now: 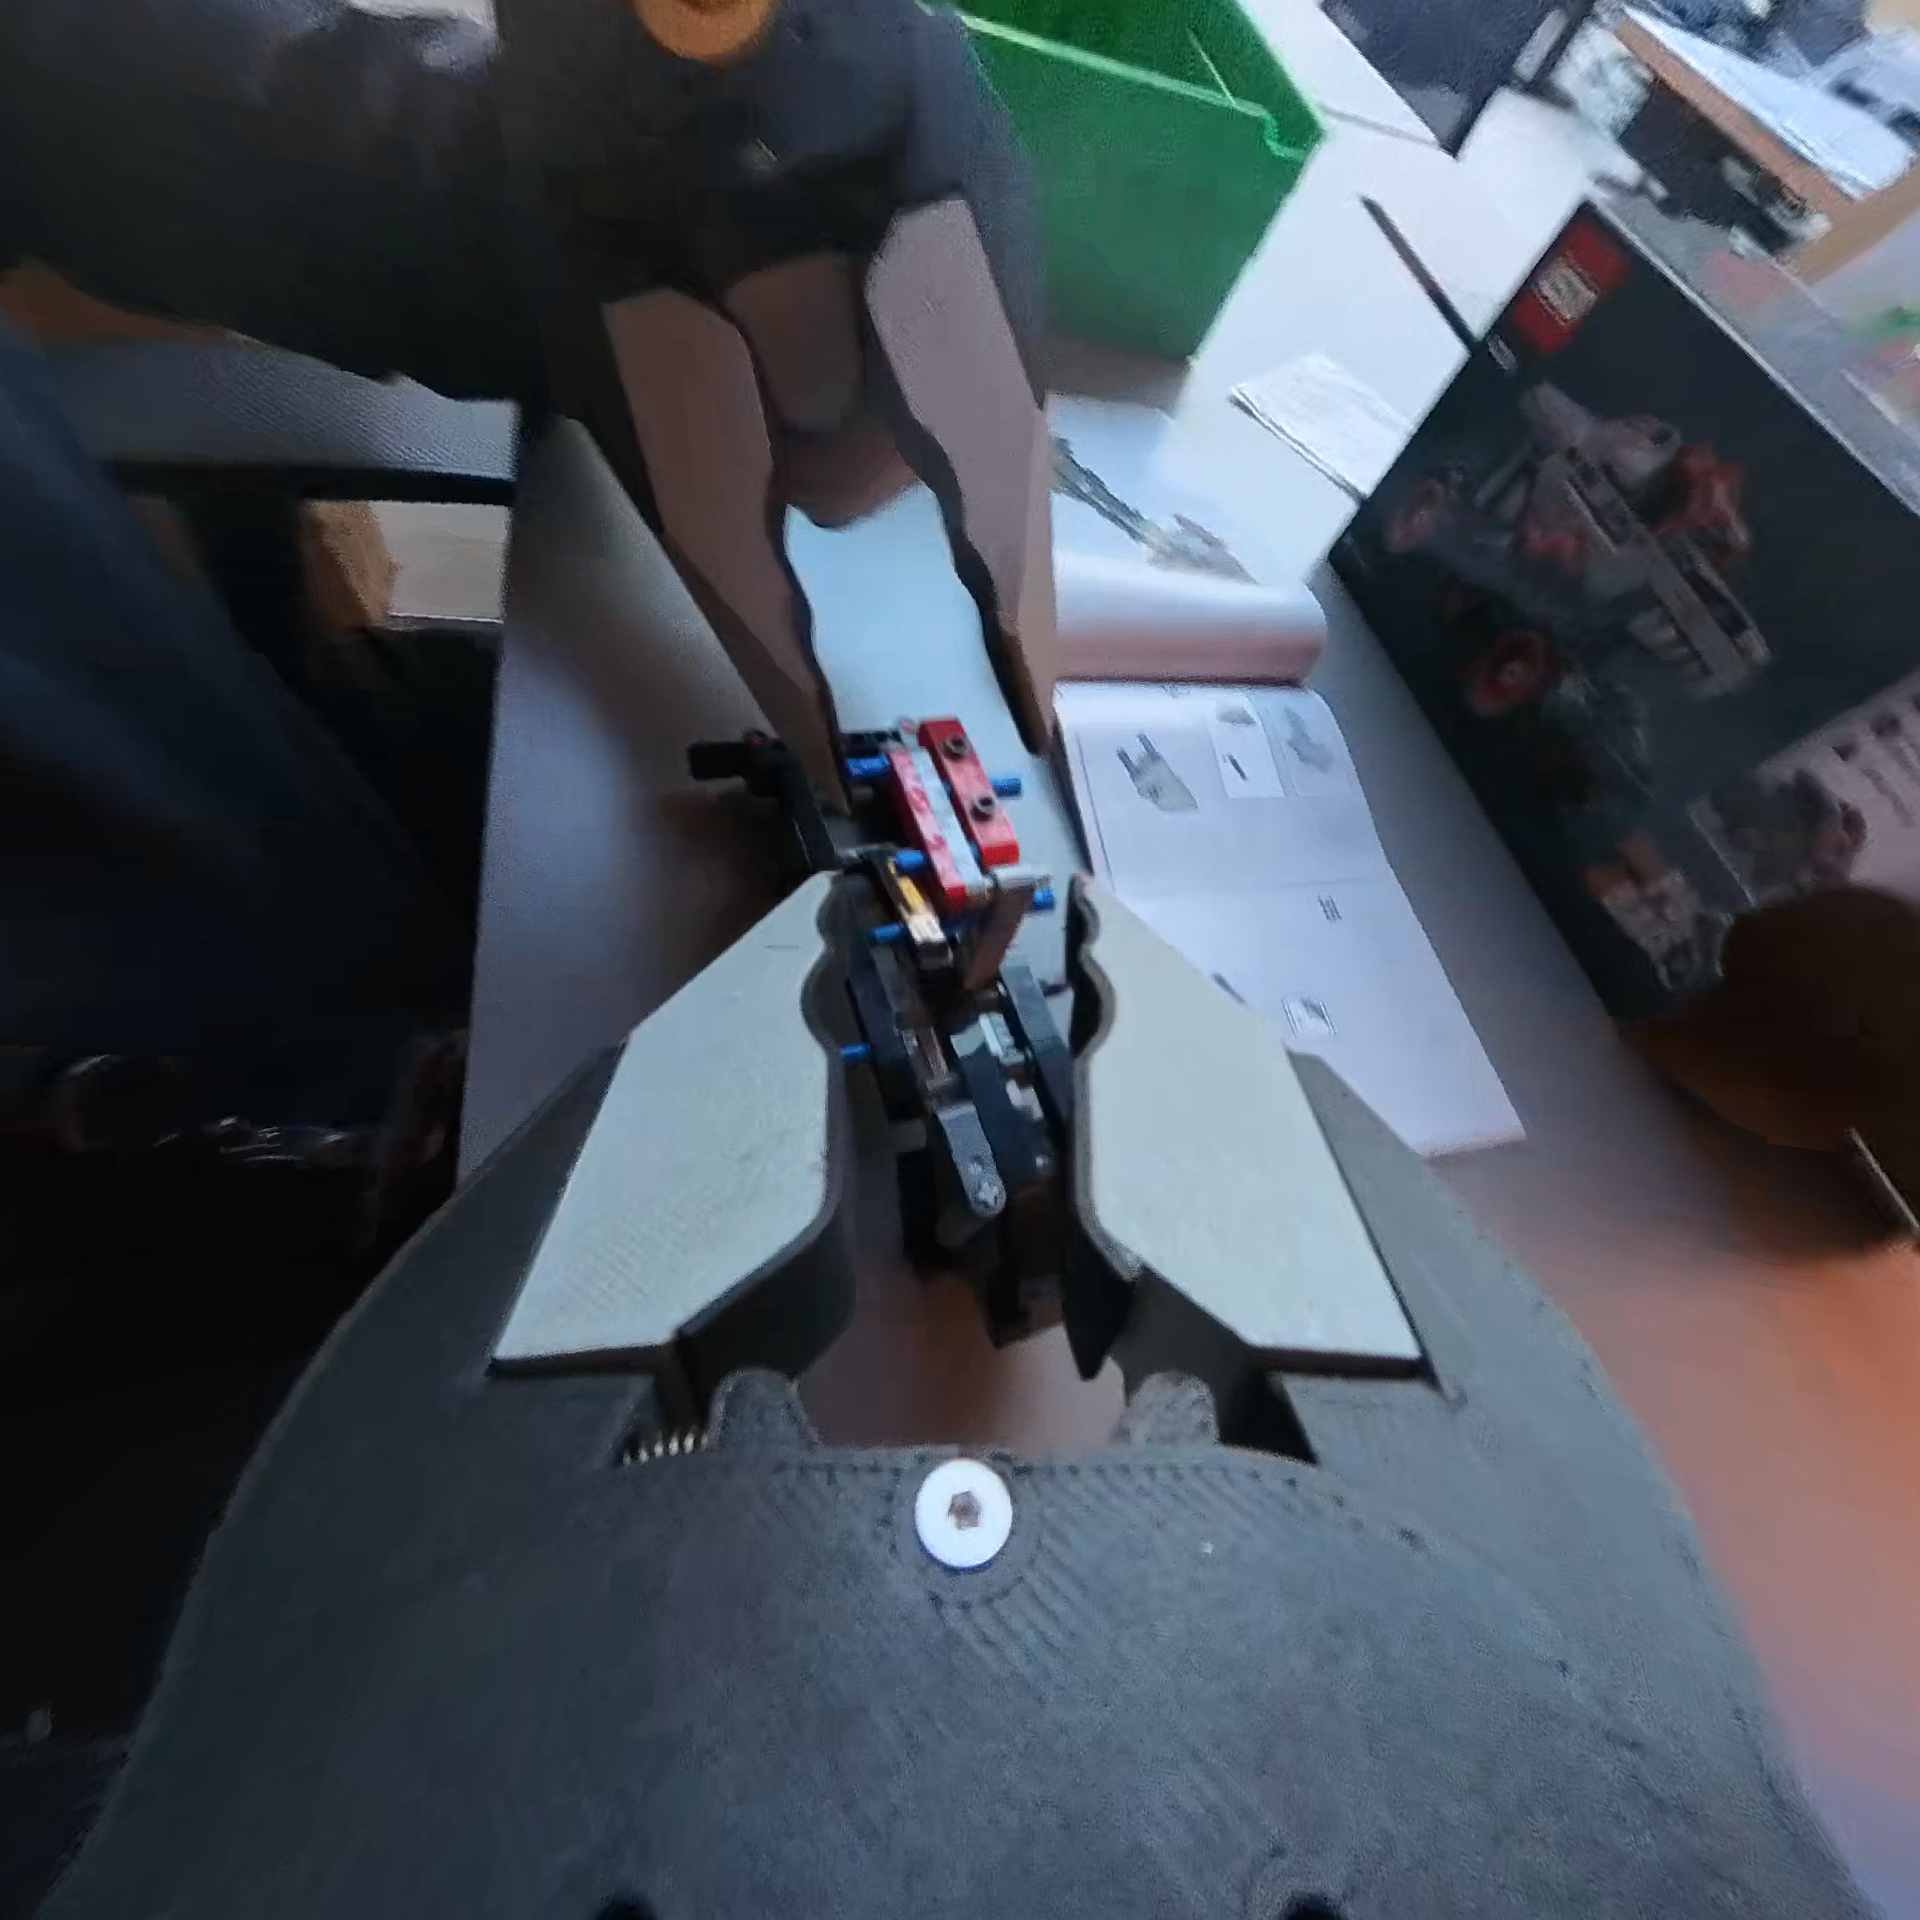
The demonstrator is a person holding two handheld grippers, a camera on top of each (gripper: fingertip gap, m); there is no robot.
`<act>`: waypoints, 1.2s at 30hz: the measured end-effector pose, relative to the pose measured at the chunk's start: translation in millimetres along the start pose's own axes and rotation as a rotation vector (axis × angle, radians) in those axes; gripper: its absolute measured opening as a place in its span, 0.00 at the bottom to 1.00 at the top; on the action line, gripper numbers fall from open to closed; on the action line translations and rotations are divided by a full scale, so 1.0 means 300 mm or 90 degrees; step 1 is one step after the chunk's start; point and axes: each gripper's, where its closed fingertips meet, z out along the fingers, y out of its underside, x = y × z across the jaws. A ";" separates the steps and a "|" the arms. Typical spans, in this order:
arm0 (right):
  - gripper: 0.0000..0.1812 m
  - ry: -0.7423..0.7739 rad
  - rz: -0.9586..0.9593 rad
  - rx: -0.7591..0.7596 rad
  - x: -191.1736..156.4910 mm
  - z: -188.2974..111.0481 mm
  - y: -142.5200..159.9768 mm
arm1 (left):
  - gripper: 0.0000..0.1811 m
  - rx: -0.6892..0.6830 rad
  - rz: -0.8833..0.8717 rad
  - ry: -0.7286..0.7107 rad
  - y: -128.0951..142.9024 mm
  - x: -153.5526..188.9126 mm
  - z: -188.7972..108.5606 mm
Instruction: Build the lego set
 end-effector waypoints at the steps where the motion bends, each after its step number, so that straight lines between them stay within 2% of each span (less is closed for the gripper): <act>1: 0.19 -0.018 -0.010 0.007 -0.004 -0.002 -0.011 | 0.19 0.014 0.000 0.007 -0.010 0.001 -0.003; 6: 0.12 -0.066 -0.028 -0.002 0.013 0.002 -0.008 | 0.15 0.049 -0.012 0.052 -0.029 0.007 0.009; 12: 0.11 -0.117 -0.024 0.024 0.017 0.007 -0.014 | 0.13 0.079 -0.071 0.081 -0.028 0.003 0.001; 13: 0.05 -0.121 -0.037 0.036 0.010 0.006 -0.020 | 0.13 0.082 -0.080 0.082 -0.024 0.000 0.001; 18: 0.06 -0.107 -0.057 0.035 0.014 0.009 -0.023 | 0.11 0.089 -0.083 0.081 -0.019 -0.009 -0.013; 21: 0.19 -0.124 -0.013 0.062 0.037 -0.018 -0.043 | 0.12 0.090 -0.090 0.082 -0.014 -0.014 -0.022; 26: 0.22 -0.143 0.000 0.040 0.056 0.000 -0.020 | 0.11 0.083 -0.090 0.082 -0.003 -0.009 -0.016; 28: 0.21 -0.146 -0.007 0.028 0.050 0.012 -0.010 | 0.11 0.081 -0.093 0.084 -0.002 -0.005 -0.008; 31: 0.14 -0.161 -0.003 0.033 0.038 0.017 -0.009 | 0.09 0.077 -0.098 0.077 0.002 -0.009 0.005; 36: 0.14 -0.173 0.011 0.024 0.034 0.018 -0.008 | 0.04 0.077 -0.114 0.082 0.005 -0.014 0.008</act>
